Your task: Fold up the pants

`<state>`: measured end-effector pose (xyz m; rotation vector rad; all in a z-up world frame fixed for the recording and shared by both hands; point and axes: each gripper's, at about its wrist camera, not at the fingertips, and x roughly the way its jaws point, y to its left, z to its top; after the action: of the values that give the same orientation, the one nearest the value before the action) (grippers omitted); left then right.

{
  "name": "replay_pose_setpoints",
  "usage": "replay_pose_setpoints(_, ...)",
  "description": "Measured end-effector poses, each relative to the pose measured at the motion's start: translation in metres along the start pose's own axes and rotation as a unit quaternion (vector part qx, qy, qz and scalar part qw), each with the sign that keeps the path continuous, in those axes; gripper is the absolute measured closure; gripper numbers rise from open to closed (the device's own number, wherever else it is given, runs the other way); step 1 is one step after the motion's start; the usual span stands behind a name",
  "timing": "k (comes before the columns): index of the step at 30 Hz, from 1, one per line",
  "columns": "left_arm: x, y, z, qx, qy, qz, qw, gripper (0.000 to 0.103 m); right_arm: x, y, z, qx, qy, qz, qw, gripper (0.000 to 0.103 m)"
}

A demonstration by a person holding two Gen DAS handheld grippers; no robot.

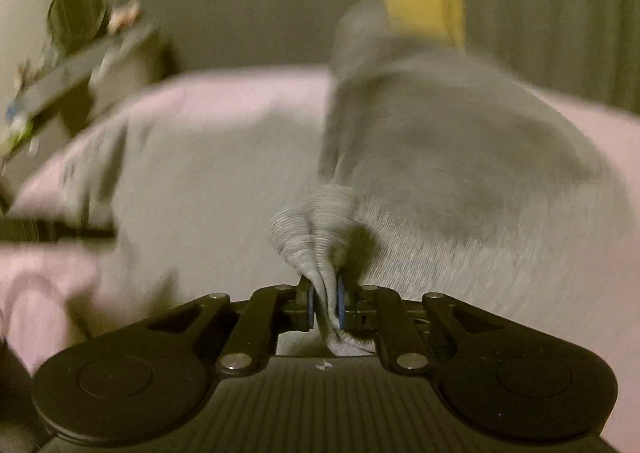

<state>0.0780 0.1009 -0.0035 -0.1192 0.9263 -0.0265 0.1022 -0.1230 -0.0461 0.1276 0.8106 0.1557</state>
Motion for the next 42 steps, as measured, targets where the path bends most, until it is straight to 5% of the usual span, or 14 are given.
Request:
replay_pose_setpoints(4, 0.012, -0.007, 0.002, 0.016, 0.012, -0.007, 0.9998, 0.003, -0.005, 0.000, -0.010, 0.024, -0.020, 0.010, 0.999, 0.077)
replay_pose_setpoints(8, 0.016, -0.018, -0.002, 0.052, 0.013, -0.015, 0.9985, 0.003, -0.029, -0.025, -0.003, 0.090, -0.035, 0.060, 0.994, 0.035)
replay_pose_setpoints(12, 0.011, -0.026, -0.004, 0.069, 0.003, -0.072, 0.9950, 0.003, -0.062, -0.056, -0.012, 0.153, -0.074, 0.062, 0.984, 0.028)
replay_pose_setpoints(16, 0.024, -0.047, -0.003, 0.069, 0.049, -0.140, 0.9865, 0.003, -0.071, -0.101, -0.029, 0.281, -0.094, 0.051, 0.954, 0.025)
replay_pose_setpoints(19, 0.033, -0.068, -0.003, 0.085, 0.065, -0.154, 0.9822, 0.003, -0.077, -0.119, -0.039, 0.332, -0.101, 0.044, 0.937, 0.023)
replay_pose_setpoints(22, 0.046, -0.084, -0.004, 0.084, 0.088, -0.171, 0.9777, 0.004, -0.085, -0.119, -0.043, 0.332, -0.109, 0.034, 0.936, 0.016)
replay_pose_setpoints(26, 0.062, -0.101, -0.011, 0.079, 0.125, -0.216, 0.9651, 0.034, -0.088, -0.110, -0.046, 0.312, -0.114, 0.012, 0.943, 0.013)
replay_pose_setpoints(28, 0.067, -0.109, -0.015, 0.093, 0.122, -0.206, 0.9665, 0.037, -0.094, -0.115, -0.048, 0.317, -0.116, 0.013, 0.941, 0.013)
replay_pose_setpoints(30, 0.067, -0.113, -0.017, 0.106, 0.105, -0.199, 0.9685, 0.051, -0.099, -0.121, -0.054, 0.324, -0.120, 0.012, 0.938, 0.012)
replay_pose_setpoints(32, 0.065, -0.110, -0.018, 0.103, 0.096, -0.193, 0.9710, 0.082, -0.102, -0.128, -0.053, 0.327, -0.123, 0.013, 0.937, 0.012)
replay_pose_setpoints(39, 0.024, -0.097, -0.032, 0.118, 0.052, -0.188, 0.9735, 0.087, -0.103, -0.136, -0.056, 0.332, -0.127, 0.006, 0.935, 0.012)
replay_pose_setpoints(42, 0.037, -0.102, -0.034, 0.145, 0.071, -0.129, 0.9784, 0.069, -0.100, -0.137, -0.058, 0.326, -0.124, 0.000, 0.937, 0.012)
